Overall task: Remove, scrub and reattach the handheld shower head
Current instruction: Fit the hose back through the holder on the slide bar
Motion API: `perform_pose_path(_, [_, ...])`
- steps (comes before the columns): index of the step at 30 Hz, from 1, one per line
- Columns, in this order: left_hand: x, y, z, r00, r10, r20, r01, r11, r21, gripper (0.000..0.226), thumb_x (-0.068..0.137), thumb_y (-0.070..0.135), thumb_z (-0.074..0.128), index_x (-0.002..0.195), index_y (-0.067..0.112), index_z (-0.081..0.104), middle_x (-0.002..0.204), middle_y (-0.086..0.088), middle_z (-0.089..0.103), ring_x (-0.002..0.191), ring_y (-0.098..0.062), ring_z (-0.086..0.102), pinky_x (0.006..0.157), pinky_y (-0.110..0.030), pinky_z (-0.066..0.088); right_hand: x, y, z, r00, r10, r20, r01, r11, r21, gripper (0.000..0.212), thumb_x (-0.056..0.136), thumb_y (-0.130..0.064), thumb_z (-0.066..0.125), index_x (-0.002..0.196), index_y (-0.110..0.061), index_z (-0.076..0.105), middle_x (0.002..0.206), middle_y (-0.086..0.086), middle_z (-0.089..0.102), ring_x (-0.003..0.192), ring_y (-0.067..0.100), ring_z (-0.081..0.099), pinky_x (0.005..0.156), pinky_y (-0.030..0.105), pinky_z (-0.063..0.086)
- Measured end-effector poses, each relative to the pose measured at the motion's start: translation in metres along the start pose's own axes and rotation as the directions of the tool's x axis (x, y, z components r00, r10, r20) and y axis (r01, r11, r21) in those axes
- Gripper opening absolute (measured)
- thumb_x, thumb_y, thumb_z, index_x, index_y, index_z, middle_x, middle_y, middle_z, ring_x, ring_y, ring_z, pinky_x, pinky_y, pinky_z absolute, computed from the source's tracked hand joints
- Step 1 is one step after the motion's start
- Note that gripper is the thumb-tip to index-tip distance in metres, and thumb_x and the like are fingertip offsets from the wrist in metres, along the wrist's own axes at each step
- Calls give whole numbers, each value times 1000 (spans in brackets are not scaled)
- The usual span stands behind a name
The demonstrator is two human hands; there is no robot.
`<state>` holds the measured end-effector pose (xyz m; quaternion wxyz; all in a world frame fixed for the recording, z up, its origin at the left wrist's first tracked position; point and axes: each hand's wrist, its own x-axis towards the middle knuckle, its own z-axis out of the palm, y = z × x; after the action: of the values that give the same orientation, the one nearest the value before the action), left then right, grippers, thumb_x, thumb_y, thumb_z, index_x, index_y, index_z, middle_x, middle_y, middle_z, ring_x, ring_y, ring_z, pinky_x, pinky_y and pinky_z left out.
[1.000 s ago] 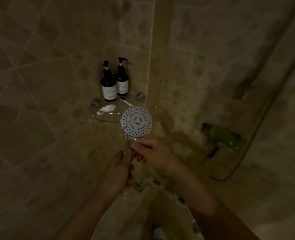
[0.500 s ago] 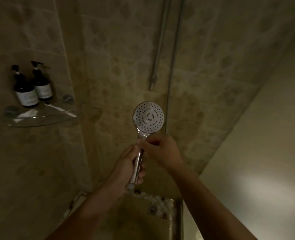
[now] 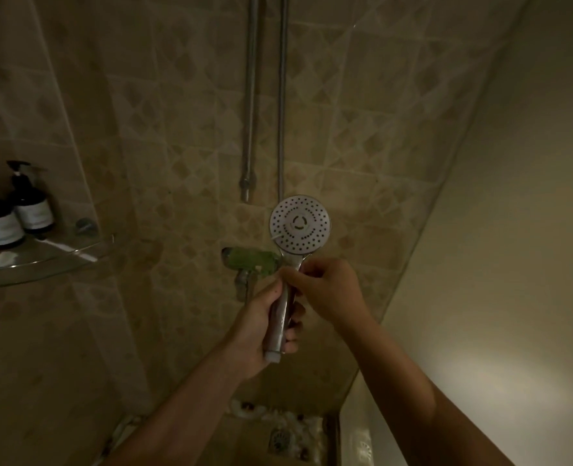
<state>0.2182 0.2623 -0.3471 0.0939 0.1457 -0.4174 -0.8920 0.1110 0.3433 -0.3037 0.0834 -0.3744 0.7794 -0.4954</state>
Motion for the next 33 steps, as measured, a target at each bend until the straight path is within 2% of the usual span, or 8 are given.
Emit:
perform_pose_path(6, [1,41,-3,946,275,-169,-230,942,244,21,94,34,60,96,15,69,72,-8,67,53,-17,59,43,-26,45,25,-32,12,999,-38,-18,38,999,12,36,88,-39,71,65,-12,66,49,-9,55,41,-3,49,42,8,35])
perform_pose_path(12, [-2,81,-22,753,633,-179,-389,648,654,25,79,18,78,94,25,60,90,-4,70,77,-20,67,63,-36,51,53,-71,45,998,-36,-58,44,989,139,45,85,-42,75,68,-1,69,56,8,61,47,4,54,47,15,42])
perform_pose_path(14, [-5,97,-31,772,611,-175,-402,683,610,20,83,21,75,95,21,59,83,-5,68,64,-14,65,53,-30,49,60,-82,56,999,-34,-16,37,974,224,47,86,-40,75,72,4,68,58,11,61,50,7,56,50,17,46])
perform_pose_path(16, [-8,119,-41,820,544,-177,-387,755,530,13,91,25,66,99,15,61,73,-3,69,49,-9,62,43,-23,46,70,-92,66,997,4,78,-33,928,371,43,87,-37,74,83,6,71,75,23,68,67,22,63,65,36,53])
perform_pose_path(19, [-7,150,-59,868,486,-97,-365,760,537,25,96,33,58,103,9,61,65,-1,71,52,-17,66,45,-25,49,87,-104,77,980,32,195,-132,841,524,35,91,-31,70,96,3,73,87,22,70,81,34,65,77,49,54])
perform_pose_path(25, [12,182,-80,937,348,43,-322,805,498,26,95,31,58,82,12,71,69,-5,69,62,-20,66,55,-32,53,111,-121,85,936,-33,350,-200,769,607,46,95,-29,61,116,12,60,85,24,58,52,25,60,43,33,50])
perform_pose_path(29, [35,202,-79,920,376,110,-384,807,450,19,88,33,64,91,16,73,73,-8,65,65,-21,63,61,-36,51,139,-127,78,924,-75,376,-180,780,600,47,97,-30,58,122,10,58,98,27,55,53,24,60,47,32,52])
perform_pose_path(33, [65,226,-56,884,448,136,-458,771,443,16,96,24,57,92,14,70,68,-6,63,57,-18,60,55,-32,50,182,-130,57,938,-154,311,-46,833,551,44,100,-31,55,110,11,63,87,28,57,59,29,52,57,37,44])
